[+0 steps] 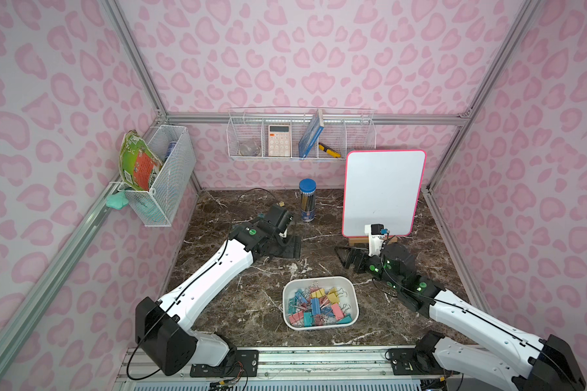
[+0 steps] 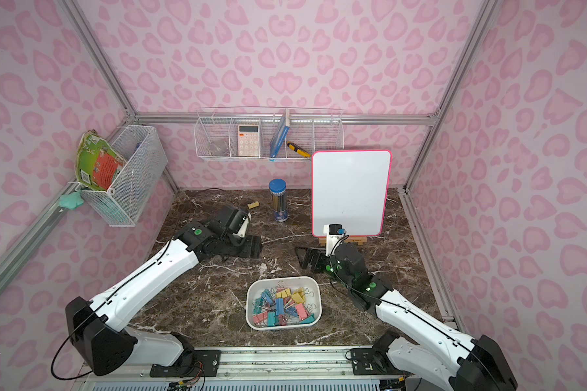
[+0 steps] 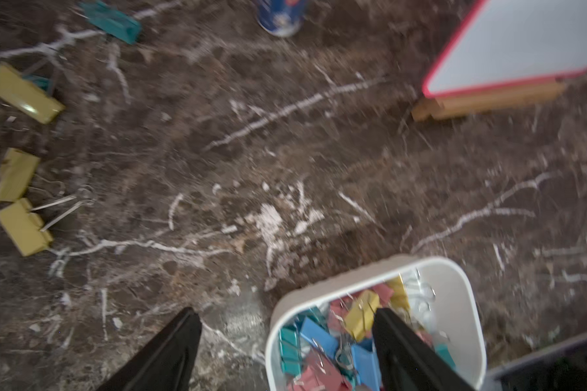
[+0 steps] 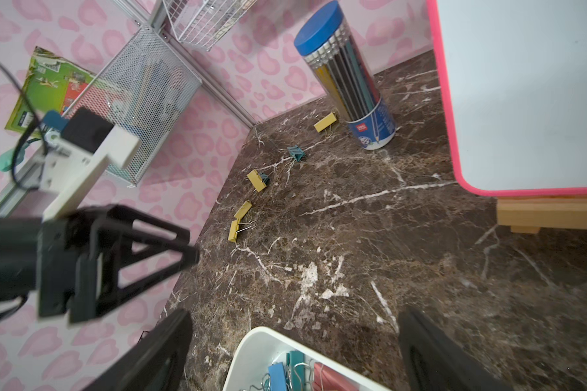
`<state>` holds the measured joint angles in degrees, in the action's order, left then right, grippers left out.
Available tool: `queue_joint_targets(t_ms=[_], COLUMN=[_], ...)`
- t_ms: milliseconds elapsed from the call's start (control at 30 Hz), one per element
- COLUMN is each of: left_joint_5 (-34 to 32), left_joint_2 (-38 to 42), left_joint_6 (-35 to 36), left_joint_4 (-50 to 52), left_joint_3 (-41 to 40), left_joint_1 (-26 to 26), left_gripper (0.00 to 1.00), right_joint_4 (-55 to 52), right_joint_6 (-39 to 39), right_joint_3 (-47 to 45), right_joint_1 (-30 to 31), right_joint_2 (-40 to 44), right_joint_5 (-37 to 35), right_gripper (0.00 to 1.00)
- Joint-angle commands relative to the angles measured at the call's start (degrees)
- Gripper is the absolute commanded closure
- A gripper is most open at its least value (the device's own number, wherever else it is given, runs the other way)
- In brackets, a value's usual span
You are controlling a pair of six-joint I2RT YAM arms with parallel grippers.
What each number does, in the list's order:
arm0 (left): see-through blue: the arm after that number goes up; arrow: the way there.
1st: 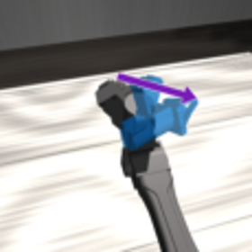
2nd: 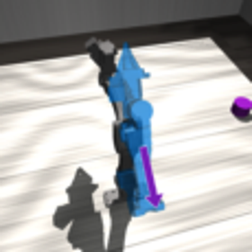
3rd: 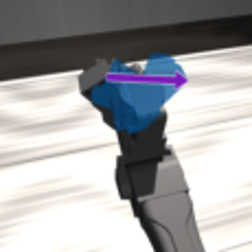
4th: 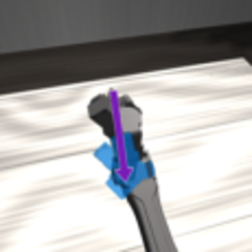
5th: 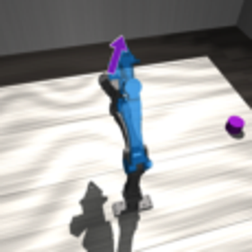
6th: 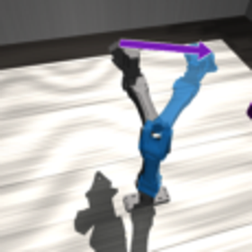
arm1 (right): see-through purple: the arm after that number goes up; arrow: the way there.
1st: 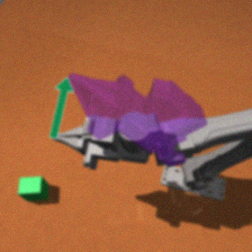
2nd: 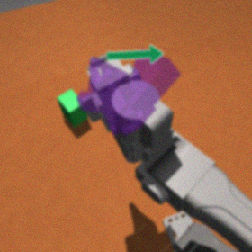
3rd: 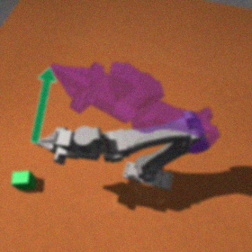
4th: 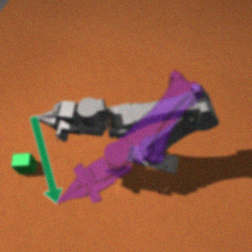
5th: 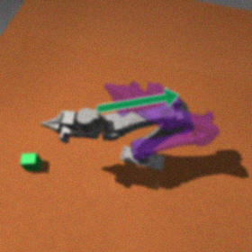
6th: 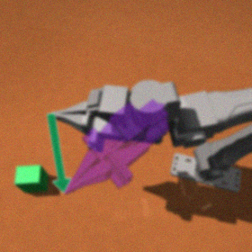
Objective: Put the binder clips in the storage box
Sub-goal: Place the binder clip in the storage box, then pick up the binder clip at the center of the board.
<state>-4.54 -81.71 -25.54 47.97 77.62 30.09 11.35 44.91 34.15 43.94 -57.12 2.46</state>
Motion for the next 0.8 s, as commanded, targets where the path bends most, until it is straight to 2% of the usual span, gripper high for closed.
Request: queue_joint_targets(t_ms=[0,133,267,333,467,600,633,767], left_joint_5=[-4.48,-5.04,-8.12,-7.58,0.45,13.89,16.36,19.04], left_joint_2=[-3.80,-13.71,-23.18,-27.52,-34.95,-40.68,-42.24,-46.77], left_joint_6=[-2.25,-2.17,-1.23,-1.24,-5.01,-8.74,-9.19,-10.26], left_joint_4=[-5.51,-6.54,-5.62,-5.70,-4.11,-6.57,-6.69,-6.09], left_joint_3=[2.49,10.00,16.37,19.07,25.54,29.66,30.94,34.41], left_joint_1=[-5.91,-11.28,-14.04,-16.12,-20.94,-25.03,-25.77,-27.31], left_gripper=[0.16,0.16,0.16,0.16,0.16,0.19,0.22,0.37], right_joint_4=[4.68,5.23,5.26,5.04,4.30,4.43,4.52,4.03], right_joint_6=[-1.16,-0.14,0.70,0.75,0.70,0.55,0.53,0.60], right_joint_3=[0.52,0.64,0.88,1.17,1.26,1.31,1.33,1.50], right_joint_1=[3.05,4.55,4.99,5.27,5.28,5.28,5.24,5.32], right_joint_2=[-0.51,-2.10,-3.40,-3.78,-4.07,-4.05,-4.05,-3.97], right_joint_5=[-5.42,-6.16,-6.02,-5.89,-6.17,-6.37,-6.35,-6.36], right_gripper=[0.03,0.03,0.03,0.03,0.03,0.03,0.03,0.03])
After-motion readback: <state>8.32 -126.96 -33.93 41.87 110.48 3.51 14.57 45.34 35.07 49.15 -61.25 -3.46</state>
